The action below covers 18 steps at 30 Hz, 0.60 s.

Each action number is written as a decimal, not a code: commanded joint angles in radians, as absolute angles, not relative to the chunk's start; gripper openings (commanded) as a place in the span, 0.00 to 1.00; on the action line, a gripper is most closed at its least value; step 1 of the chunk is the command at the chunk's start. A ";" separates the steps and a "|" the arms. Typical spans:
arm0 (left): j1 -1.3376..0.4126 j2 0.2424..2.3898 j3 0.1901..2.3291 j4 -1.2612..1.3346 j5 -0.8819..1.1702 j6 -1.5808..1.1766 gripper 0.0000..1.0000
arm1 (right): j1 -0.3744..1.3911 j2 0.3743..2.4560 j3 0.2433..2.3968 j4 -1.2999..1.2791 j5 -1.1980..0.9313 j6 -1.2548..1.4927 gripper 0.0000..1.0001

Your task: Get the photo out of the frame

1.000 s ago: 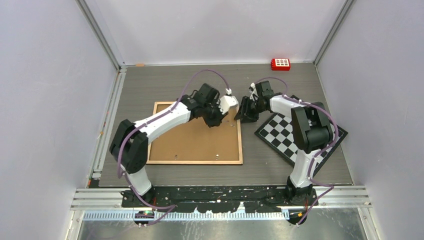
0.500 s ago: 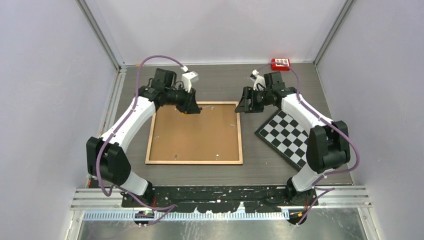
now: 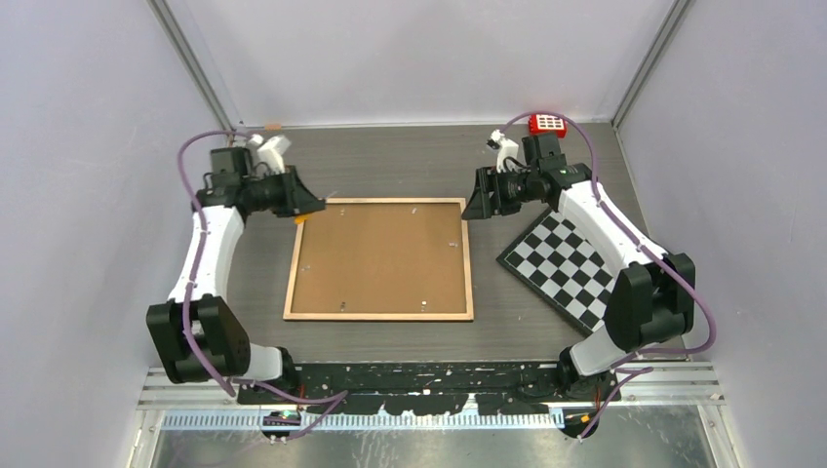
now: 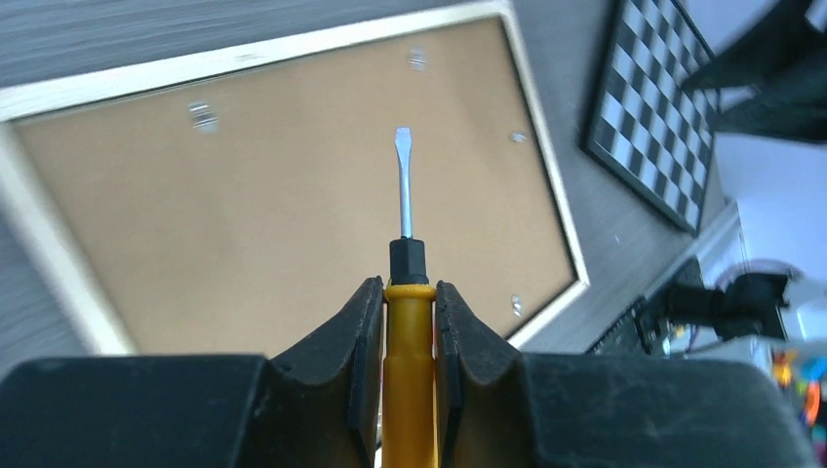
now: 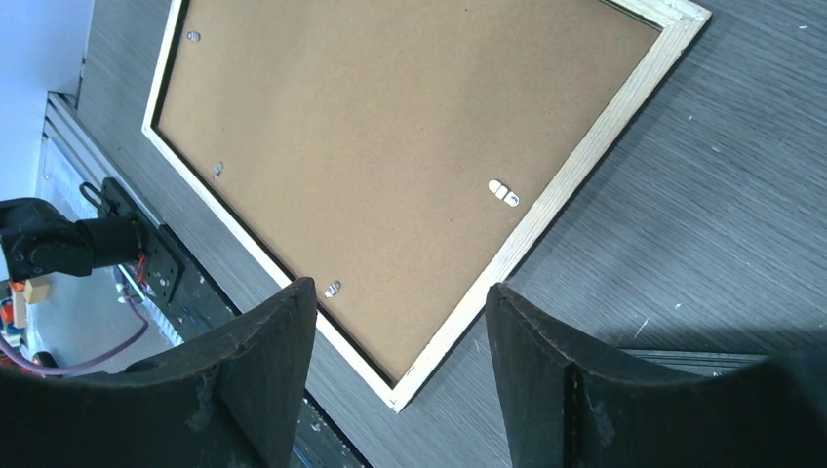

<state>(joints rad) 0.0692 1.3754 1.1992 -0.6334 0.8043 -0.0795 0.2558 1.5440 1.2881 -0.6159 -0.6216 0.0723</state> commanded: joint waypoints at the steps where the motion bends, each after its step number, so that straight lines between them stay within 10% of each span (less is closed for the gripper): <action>1: 0.236 1.349 1.176 -0.645 0.787 -0.075 0.00 | 0.258 1.489 1.331 -0.656 -0.615 0.026 0.68; 18: 0.450 1.516 1.114 -0.668 0.373 0.401 0.00 | 0.258 1.484 1.289 -0.679 -0.578 0.052 0.68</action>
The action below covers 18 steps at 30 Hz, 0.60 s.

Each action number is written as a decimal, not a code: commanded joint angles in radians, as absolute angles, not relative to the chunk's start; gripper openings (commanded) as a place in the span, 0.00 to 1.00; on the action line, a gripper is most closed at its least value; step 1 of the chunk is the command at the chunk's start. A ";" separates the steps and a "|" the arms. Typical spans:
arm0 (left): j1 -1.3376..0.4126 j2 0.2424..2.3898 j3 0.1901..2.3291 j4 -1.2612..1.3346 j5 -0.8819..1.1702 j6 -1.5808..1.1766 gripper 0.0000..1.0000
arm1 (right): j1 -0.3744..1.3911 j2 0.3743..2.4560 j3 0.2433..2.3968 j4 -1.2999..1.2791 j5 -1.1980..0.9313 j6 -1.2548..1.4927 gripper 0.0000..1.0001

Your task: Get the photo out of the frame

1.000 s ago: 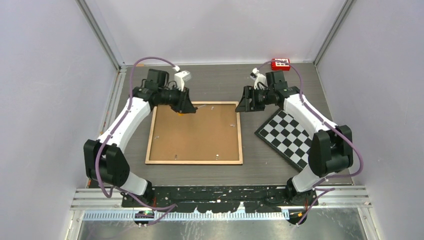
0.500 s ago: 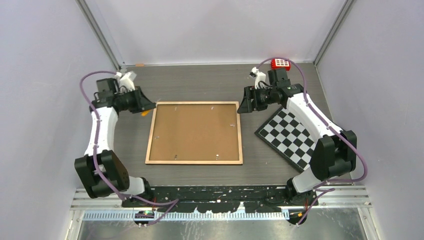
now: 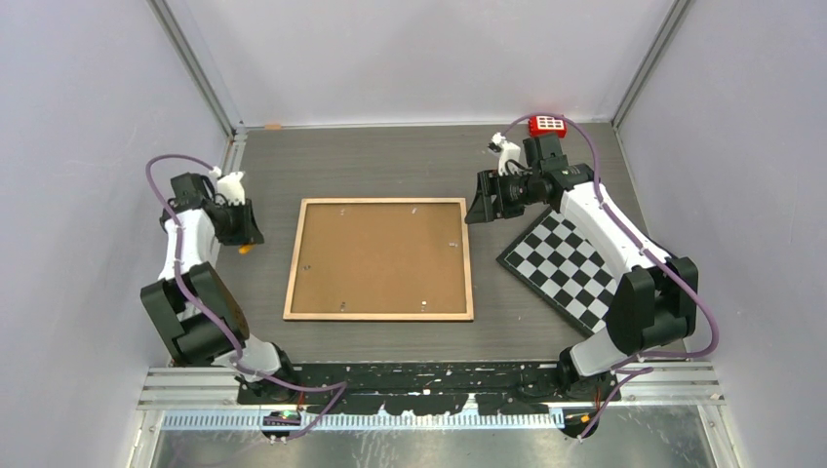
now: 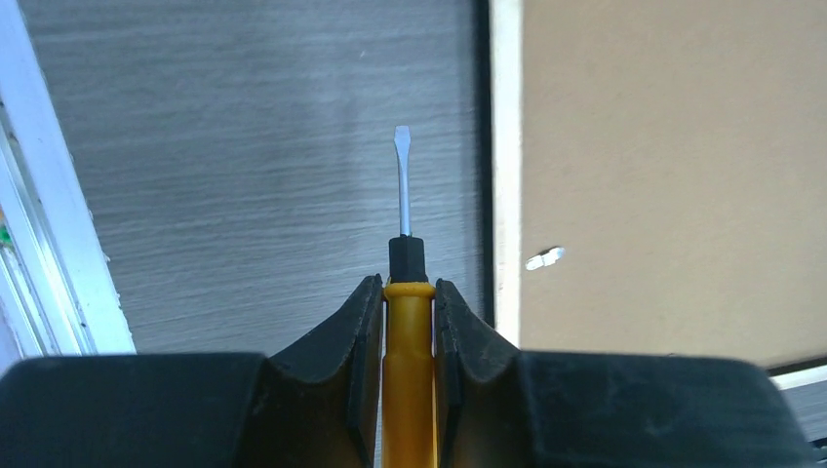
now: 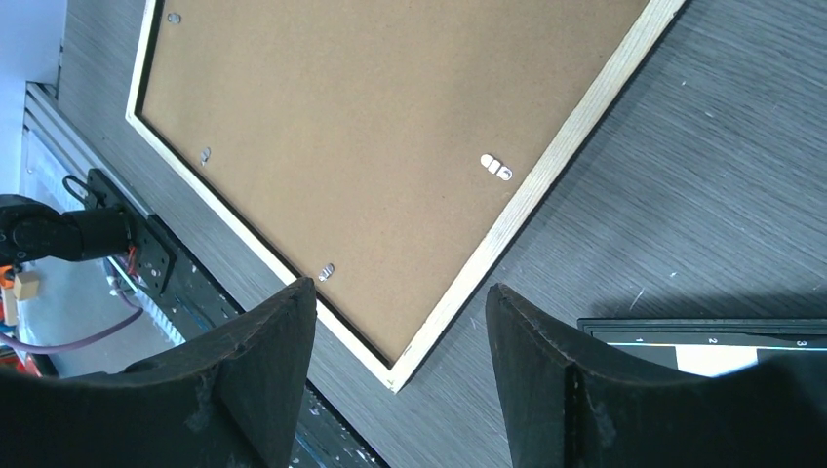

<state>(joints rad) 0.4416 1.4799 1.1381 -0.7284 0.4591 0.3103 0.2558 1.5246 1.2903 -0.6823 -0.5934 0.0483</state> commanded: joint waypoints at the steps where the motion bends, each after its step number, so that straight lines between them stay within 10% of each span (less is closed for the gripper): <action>1: 0.451 1.532 1.109 -0.654 0.370 0.406 0.00 | 0.258 1.482 1.285 -0.679 -0.575 0.053 0.69; 18: 0.451 1.720 1.083 -0.581 0.322 0.478 0.19 | 0.257 1.412 1.193 -0.668 -0.536 0.074 0.69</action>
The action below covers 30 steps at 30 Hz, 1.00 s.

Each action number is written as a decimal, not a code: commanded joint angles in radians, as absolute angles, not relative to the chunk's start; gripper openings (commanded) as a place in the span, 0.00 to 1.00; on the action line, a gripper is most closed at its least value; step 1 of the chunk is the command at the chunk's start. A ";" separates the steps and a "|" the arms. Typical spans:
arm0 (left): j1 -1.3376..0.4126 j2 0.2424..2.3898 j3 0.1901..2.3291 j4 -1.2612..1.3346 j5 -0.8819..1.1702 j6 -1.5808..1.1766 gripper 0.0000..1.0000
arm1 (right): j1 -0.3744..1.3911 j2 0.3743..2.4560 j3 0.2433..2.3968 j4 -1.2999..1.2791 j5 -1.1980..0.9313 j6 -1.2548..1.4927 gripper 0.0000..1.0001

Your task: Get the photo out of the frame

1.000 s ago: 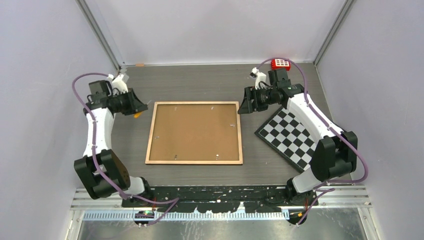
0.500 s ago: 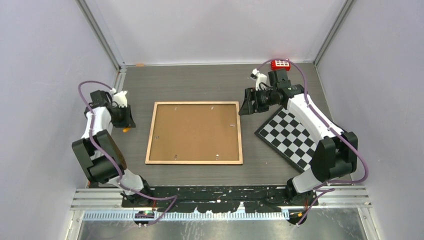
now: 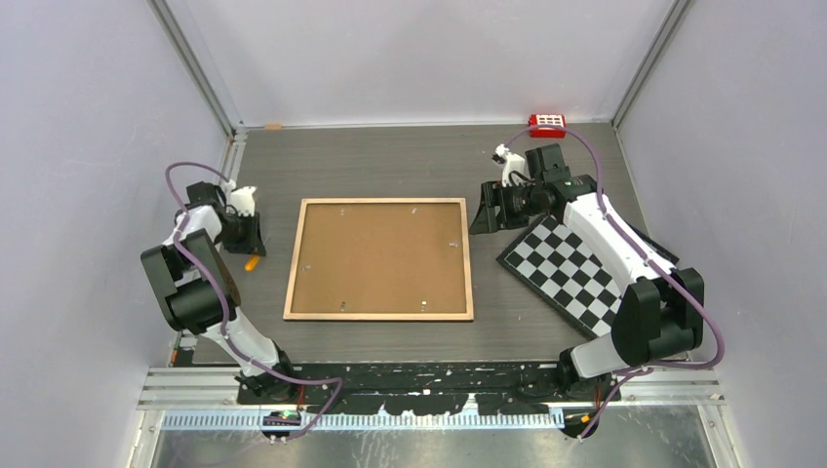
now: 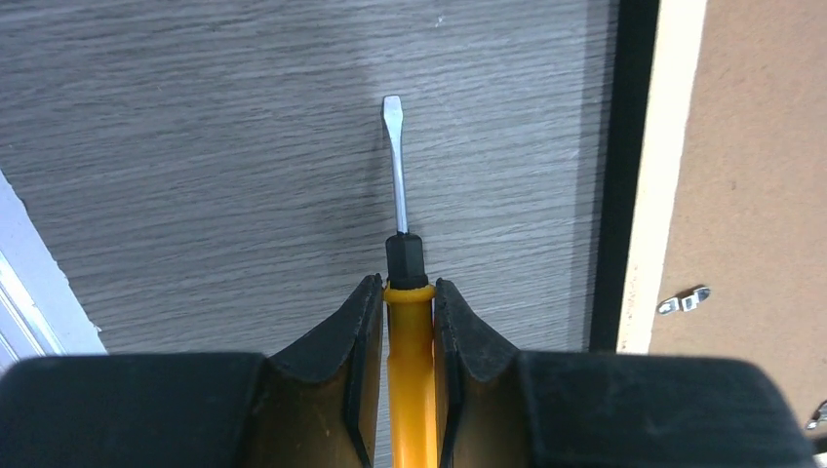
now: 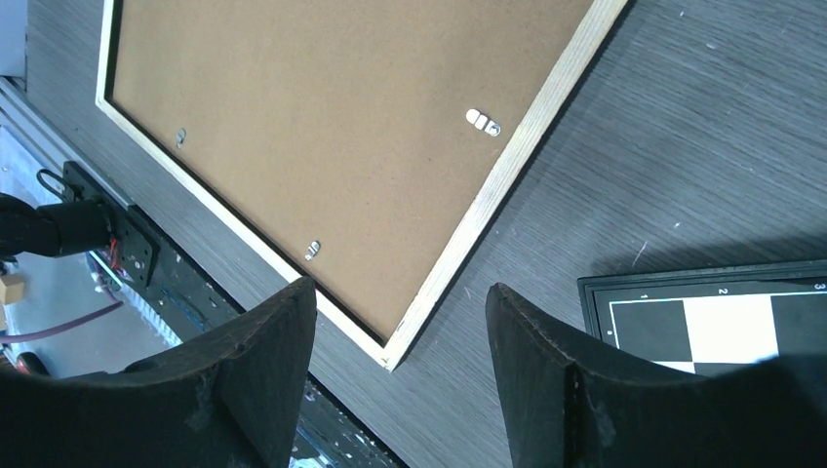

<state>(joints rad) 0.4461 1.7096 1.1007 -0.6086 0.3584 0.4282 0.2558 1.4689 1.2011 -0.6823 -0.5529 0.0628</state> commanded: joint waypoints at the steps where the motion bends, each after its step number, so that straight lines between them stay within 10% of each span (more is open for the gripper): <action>1: 0.450 1.723 1.075 -0.580 0.315 0.484 0.20 | 0.257 1.411 1.191 -0.668 -0.535 0.074 0.69; 30: 0.449 1.732 1.105 -0.692 0.302 0.516 0.61 | 0.256 1.427 1.175 -0.657 -0.548 0.082 0.69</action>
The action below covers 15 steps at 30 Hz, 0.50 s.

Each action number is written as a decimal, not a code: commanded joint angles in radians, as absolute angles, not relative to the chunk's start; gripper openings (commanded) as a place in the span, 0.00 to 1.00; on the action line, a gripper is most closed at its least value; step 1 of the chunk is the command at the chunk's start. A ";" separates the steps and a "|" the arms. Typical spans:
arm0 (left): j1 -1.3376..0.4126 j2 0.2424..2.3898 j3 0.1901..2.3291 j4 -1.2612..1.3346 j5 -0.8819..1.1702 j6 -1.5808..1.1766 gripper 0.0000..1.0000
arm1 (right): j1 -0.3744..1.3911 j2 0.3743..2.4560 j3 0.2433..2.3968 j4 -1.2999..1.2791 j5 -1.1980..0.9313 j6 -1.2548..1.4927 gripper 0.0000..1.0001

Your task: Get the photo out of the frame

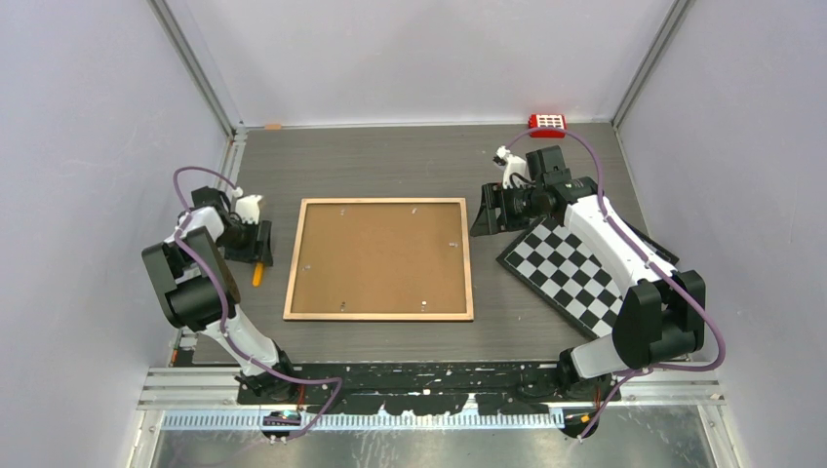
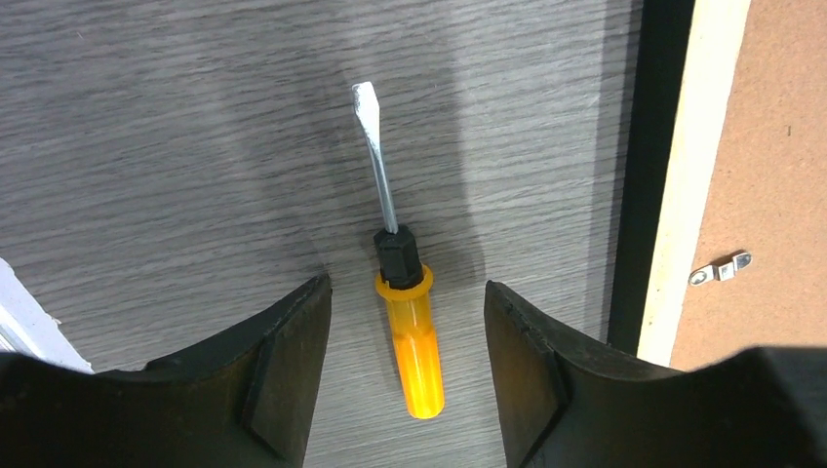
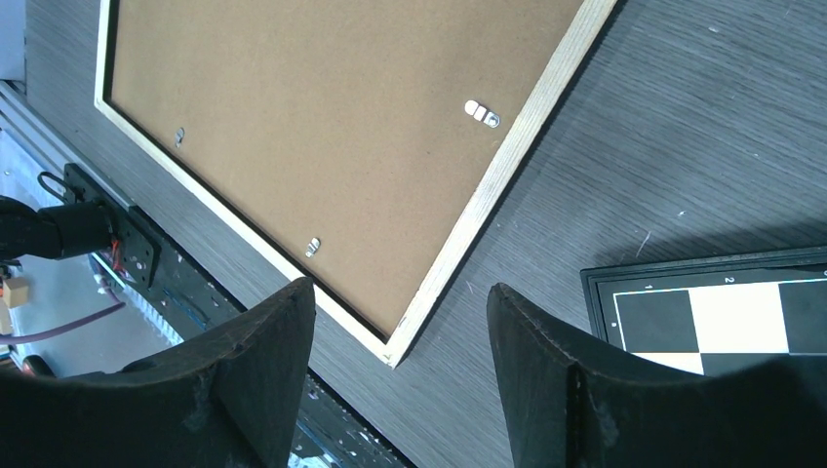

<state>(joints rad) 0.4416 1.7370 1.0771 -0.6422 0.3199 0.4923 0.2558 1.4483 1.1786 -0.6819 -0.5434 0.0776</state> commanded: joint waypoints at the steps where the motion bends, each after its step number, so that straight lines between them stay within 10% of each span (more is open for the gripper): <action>1: 0.449 1.725 1.114 -0.700 0.304 0.517 0.62 | 0.258 1.427 1.175 -0.658 -0.548 0.082 0.70; 15: 0.400 1.453 1.244 -0.923 0.511 0.726 0.80 | 0.256 1.379 1.197 -0.650 -0.471 0.037 0.85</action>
<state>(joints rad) 0.4343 1.5703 1.2011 -0.8078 0.4000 0.5945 0.2558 1.4425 1.1778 -0.6811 -0.5171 0.0719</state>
